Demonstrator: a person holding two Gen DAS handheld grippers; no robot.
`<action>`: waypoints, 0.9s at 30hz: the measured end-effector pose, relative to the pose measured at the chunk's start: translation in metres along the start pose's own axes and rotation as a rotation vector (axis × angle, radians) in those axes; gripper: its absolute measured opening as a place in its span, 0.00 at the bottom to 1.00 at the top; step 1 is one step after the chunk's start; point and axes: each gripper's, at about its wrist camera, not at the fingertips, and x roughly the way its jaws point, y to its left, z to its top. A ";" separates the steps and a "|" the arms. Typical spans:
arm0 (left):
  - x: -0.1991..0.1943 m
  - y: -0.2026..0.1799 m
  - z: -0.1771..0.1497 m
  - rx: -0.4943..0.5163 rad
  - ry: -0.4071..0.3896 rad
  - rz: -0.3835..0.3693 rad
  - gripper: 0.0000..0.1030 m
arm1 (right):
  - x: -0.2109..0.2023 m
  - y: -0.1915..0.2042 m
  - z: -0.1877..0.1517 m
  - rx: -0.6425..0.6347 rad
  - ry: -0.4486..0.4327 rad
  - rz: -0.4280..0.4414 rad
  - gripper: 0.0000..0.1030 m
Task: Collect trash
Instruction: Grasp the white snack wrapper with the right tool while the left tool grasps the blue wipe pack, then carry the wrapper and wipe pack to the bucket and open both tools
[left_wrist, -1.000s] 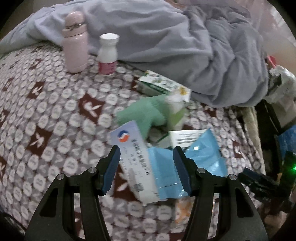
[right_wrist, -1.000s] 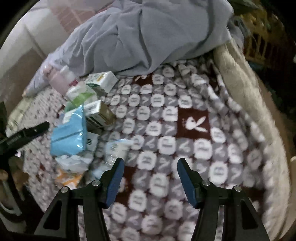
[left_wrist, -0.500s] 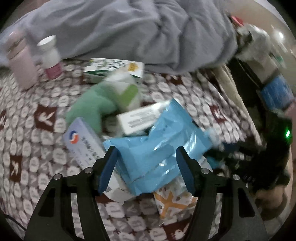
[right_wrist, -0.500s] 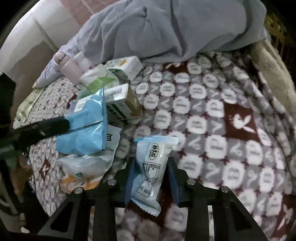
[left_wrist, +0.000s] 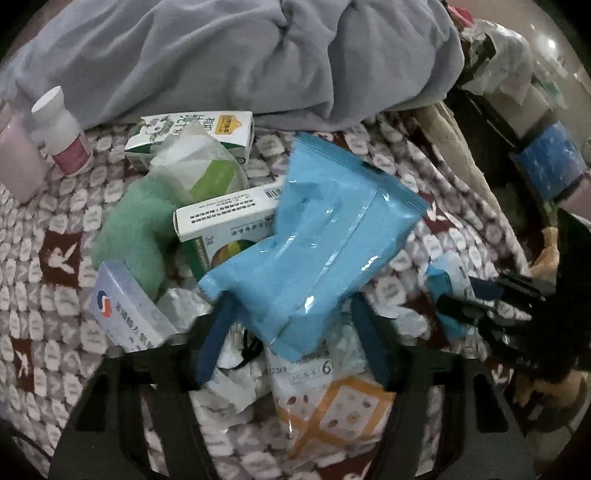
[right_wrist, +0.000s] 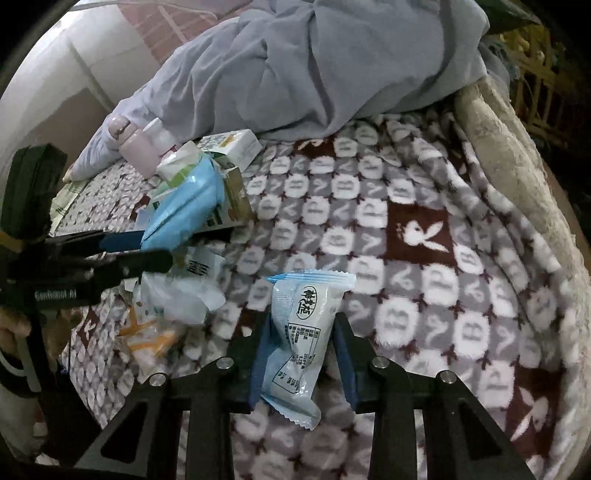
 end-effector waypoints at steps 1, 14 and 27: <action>0.002 -0.002 0.000 0.006 0.007 0.017 0.35 | -0.002 0.000 0.000 -0.002 -0.005 -0.001 0.32; -0.050 -0.022 0.009 -0.023 -0.135 -0.011 0.25 | -0.046 -0.007 -0.001 0.006 -0.101 0.004 0.32; -0.043 -0.105 0.012 0.031 -0.161 -0.027 0.25 | -0.092 -0.039 -0.015 0.051 -0.178 -0.062 0.32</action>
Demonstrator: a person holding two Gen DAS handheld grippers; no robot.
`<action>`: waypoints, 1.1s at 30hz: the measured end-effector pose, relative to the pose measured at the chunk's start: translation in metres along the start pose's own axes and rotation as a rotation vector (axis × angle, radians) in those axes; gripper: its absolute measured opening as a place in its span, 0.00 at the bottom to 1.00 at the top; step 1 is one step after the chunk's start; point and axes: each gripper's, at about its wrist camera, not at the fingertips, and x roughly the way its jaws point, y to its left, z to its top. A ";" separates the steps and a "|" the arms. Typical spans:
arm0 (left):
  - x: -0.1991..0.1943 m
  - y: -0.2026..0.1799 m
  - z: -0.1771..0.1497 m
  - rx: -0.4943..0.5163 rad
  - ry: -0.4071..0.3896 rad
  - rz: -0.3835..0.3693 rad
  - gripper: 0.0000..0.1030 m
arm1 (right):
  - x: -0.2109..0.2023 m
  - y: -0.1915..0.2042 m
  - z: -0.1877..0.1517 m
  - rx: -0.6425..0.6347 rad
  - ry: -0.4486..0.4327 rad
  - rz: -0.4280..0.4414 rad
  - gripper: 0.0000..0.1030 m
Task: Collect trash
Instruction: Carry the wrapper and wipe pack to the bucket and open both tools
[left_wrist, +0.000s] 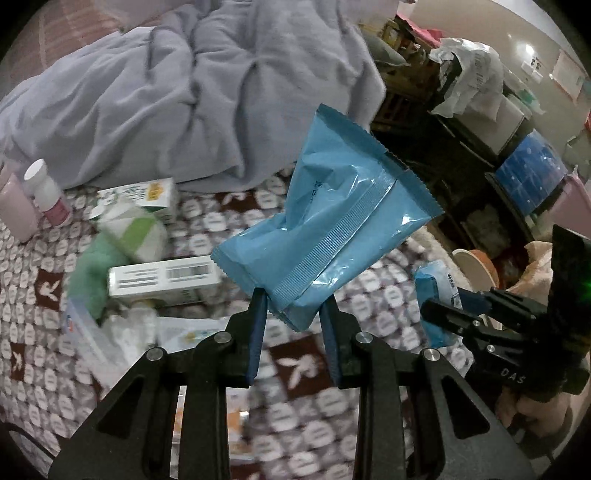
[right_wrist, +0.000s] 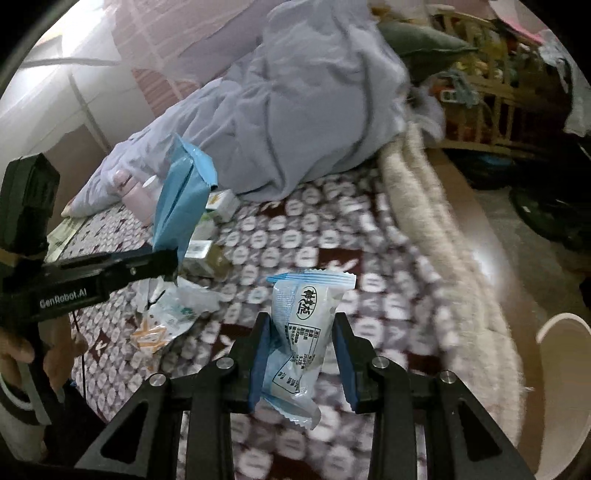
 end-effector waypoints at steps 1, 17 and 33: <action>0.002 -0.007 0.000 0.004 -0.002 0.002 0.25 | -0.003 -0.004 0.000 0.005 -0.004 -0.008 0.32; 0.041 -0.144 0.007 0.160 0.038 -0.090 0.25 | -0.079 -0.116 -0.028 0.169 -0.086 -0.193 0.32; 0.109 -0.272 0.001 0.308 0.187 -0.192 0.25 | -0.113 -0.232 -0.080 0.369 -0.056 -0.344 0.32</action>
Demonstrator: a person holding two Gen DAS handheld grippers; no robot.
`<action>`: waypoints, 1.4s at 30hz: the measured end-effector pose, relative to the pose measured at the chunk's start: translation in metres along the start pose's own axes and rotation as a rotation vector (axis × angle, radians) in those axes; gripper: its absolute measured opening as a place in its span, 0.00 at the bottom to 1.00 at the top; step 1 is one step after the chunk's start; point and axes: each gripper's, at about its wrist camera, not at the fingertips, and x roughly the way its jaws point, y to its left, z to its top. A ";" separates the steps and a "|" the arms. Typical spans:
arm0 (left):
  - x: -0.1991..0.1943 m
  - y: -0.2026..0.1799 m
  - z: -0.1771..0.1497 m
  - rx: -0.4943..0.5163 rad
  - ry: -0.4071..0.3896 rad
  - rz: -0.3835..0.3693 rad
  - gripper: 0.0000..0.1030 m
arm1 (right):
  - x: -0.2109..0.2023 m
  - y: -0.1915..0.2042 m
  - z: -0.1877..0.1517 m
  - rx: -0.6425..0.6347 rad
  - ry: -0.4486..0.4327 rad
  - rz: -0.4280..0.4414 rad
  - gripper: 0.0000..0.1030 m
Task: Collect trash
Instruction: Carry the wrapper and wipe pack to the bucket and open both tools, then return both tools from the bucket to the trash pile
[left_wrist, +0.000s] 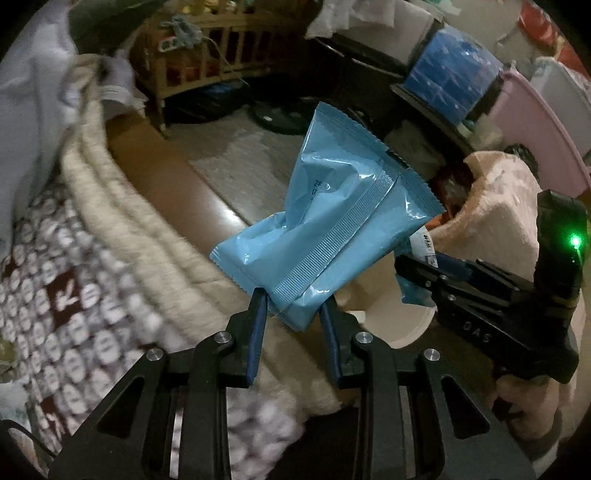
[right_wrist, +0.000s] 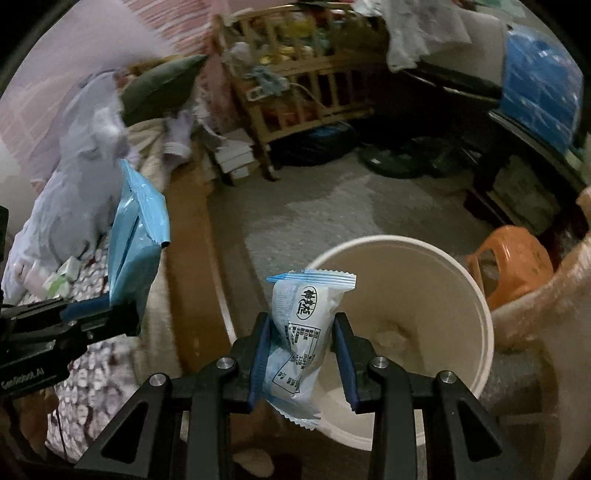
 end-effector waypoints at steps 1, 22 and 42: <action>0.003 -0.004 0.002 0.005 0.005 -0.001 0.26 | 0.001 -0.005 0.000 0.007 0.001 -0.005 0.32; 0.020 -0.009 0.008 -0.028 0.030 -0.054 0.51 | 0.020 -0.043 -0.004 0.135 0.032 -0.056 0.52; -0.043 0.075 -0.036 -0.155 -0.100 0.173 0.51 | 0.012 0.058 -0.001 -0.034 0.029 0.034 0.52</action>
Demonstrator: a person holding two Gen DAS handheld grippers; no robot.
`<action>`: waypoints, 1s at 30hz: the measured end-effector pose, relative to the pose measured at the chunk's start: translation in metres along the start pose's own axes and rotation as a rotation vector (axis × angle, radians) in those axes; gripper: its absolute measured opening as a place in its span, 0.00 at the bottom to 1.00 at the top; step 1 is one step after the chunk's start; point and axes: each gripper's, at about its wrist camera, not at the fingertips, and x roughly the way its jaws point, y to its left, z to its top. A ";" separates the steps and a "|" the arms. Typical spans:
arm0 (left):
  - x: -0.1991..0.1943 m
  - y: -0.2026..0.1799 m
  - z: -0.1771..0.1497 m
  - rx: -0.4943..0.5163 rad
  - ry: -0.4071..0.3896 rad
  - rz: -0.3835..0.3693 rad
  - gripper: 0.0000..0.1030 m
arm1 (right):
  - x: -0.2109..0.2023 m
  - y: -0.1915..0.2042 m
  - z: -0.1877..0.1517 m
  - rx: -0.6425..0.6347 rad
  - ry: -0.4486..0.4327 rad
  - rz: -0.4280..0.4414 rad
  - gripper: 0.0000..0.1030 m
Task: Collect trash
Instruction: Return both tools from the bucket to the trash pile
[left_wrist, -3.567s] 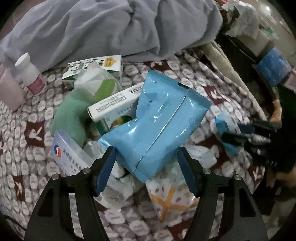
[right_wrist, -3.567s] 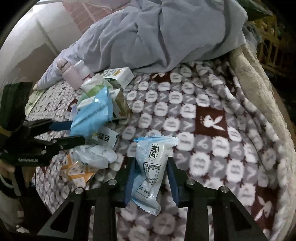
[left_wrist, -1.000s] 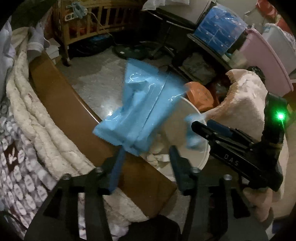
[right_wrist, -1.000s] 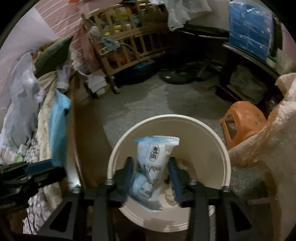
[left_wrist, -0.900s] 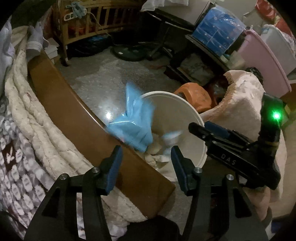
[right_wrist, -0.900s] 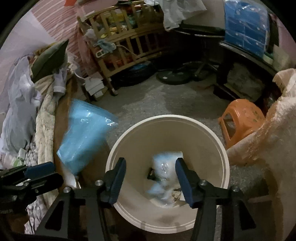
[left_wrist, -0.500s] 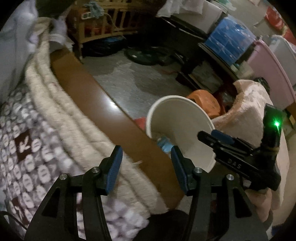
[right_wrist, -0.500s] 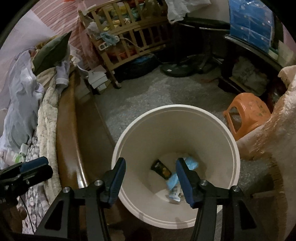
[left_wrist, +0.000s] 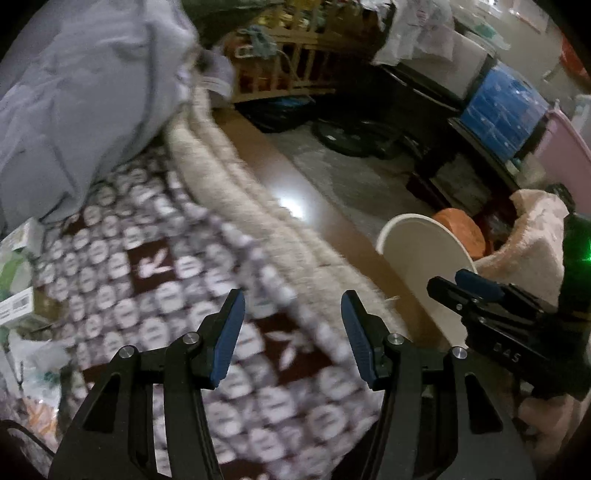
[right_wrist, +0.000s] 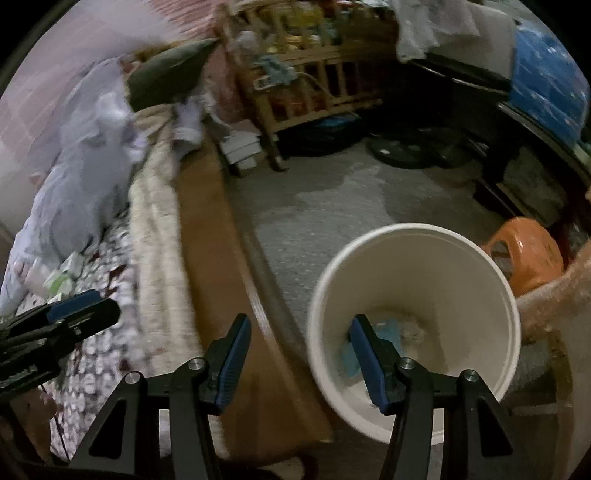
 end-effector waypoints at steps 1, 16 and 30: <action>-0.003 0.006 -0.002 -0.009 -0.004 0.007 0.51 | -0.001 0.008 0.001 -0.012 0.000 0.011 0.52; -0.060 0.133 -0.053 -0.188 -0.008 0.162 0.51 | 0.025 0.141 -0.012 -0.185 0.082 0.211 0.53; -0.108 0.287 -0.113 -0.493 -0.010 0.317 0.51 | 0.068 0.292 -0.035 -0.374 0.170 0.433 0.57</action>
